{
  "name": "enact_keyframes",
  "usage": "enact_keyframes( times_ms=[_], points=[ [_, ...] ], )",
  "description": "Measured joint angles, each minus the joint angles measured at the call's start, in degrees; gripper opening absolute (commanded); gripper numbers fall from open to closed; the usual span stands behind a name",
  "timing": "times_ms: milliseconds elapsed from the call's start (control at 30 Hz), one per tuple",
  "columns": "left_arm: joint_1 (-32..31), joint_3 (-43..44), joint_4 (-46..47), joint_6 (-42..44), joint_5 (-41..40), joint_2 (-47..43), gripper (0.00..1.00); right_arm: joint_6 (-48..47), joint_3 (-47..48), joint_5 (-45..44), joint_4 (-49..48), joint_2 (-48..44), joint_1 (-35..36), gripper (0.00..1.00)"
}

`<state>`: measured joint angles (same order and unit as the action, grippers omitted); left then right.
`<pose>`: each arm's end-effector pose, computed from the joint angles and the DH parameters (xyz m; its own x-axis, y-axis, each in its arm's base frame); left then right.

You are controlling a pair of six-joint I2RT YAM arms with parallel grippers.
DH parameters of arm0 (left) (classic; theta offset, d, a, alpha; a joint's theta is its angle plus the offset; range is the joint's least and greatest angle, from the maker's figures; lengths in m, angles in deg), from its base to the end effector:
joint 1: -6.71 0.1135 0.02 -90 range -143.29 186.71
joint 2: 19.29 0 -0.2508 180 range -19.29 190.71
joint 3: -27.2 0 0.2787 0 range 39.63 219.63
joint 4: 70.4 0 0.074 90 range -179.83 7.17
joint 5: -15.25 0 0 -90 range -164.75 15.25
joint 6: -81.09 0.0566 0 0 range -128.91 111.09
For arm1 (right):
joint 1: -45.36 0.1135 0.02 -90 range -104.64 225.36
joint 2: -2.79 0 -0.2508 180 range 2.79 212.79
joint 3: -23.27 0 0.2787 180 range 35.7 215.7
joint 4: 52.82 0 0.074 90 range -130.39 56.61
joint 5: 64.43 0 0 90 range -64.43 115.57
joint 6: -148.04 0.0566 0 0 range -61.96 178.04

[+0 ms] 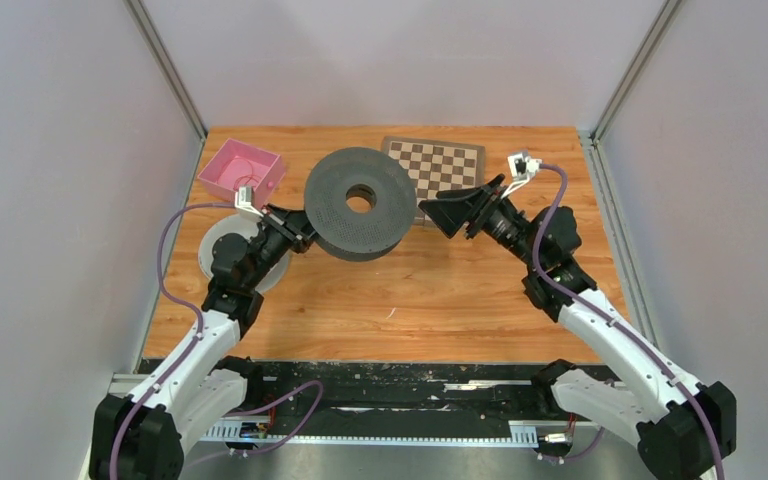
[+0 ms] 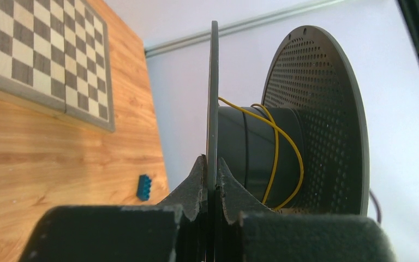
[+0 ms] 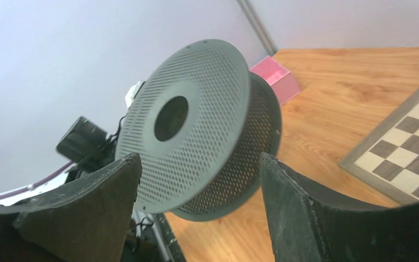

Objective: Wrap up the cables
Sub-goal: Place the cable reel at the center of the board.

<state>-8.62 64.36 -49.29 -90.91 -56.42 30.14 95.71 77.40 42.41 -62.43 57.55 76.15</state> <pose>0.2416 -0.0847 0.2644 -0.5247 -0.8309 -0.1854 0.2234 0.0757 -0.9718 0.2326 0.1577 0.3353 -0.3435 0.4762 -0.8095 -0.6643 0.4860 0.5678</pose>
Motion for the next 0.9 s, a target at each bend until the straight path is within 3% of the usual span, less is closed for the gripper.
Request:
enact_keyframes(
  times_ms=[167, 300, 500, 600, 700, 900],
  points=[
    [0.1, 1.4, -2.5, 3.5, 6.2, 1.1, 0.0, 2.5, 4.7, 12.5, 2.8, 4.1, -4.6, 0.75],
    [0.0, 1.5, -2.4, 5.3, 10.2, 2.1, 0.0, 4.7, 5.3, 19.3, 3.0, 8.9, -4.9, 0.67],
    [0.1, 1.6, -1.8, 6.3, 13.8, 5.1, 0.0, 9.2, 4.7, 24.1, 1.4, 12.5, -4.9, 0.45],
    [0.3, 2.1, -1.5, 7.4, 14.9, 5.9, 0.0, 12.7, 3.0, 24.4, -2.3, 13.5, -5.4, 0.2],
    [1.2, 2.3, -1.9, 9.7, 15.4, 6.1, 0.0, 18.3, 1.4, 25.0, -8.0, 16.8, -6.0, 0.02],
    [2.4, 0.9, -2.5, 11.4, 16.1, 7.6, 0.12, 31.8, -3.4, 27.1, -23.5, 23.1, -7.0, 0.0]
  ],
)
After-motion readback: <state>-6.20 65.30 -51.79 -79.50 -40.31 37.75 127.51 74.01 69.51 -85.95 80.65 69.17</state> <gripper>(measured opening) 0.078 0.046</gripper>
